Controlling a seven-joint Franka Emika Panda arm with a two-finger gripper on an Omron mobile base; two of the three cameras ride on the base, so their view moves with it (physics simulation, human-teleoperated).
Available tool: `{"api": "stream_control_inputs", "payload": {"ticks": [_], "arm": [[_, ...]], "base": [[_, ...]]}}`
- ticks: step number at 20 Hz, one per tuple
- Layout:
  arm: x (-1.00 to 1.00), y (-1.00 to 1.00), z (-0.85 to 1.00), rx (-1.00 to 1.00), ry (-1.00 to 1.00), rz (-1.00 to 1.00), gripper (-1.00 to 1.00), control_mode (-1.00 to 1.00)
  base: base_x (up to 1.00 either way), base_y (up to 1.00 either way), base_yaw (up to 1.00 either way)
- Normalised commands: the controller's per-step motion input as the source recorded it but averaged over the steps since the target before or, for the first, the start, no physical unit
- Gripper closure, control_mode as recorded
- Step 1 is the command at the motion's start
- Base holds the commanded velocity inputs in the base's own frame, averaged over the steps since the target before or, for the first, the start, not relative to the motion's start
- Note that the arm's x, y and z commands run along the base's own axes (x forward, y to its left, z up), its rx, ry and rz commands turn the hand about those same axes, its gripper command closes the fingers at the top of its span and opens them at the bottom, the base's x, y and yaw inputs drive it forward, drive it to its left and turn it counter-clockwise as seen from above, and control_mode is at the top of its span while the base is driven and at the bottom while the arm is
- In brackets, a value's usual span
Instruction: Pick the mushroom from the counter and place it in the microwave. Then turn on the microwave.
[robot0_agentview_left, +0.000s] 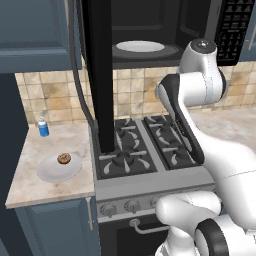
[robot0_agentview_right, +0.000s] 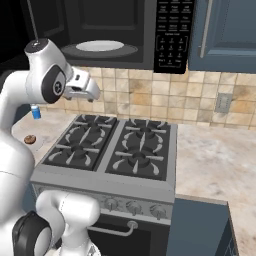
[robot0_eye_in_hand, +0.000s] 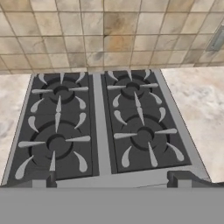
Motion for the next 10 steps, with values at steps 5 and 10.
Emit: {"api": "stream_control_inputs", "payload": {"ticks": [5,10], "arm": [[0.12,0.00,-0.20,0.00,0.06,0.00,-1.00,-1.00],[0.14,0.00,-0.21,0.00,0.04,0.00,-1.00,-1.00]], "base": [[0.00,0.00,0.00],[0.00,0.00,0.00]]}}
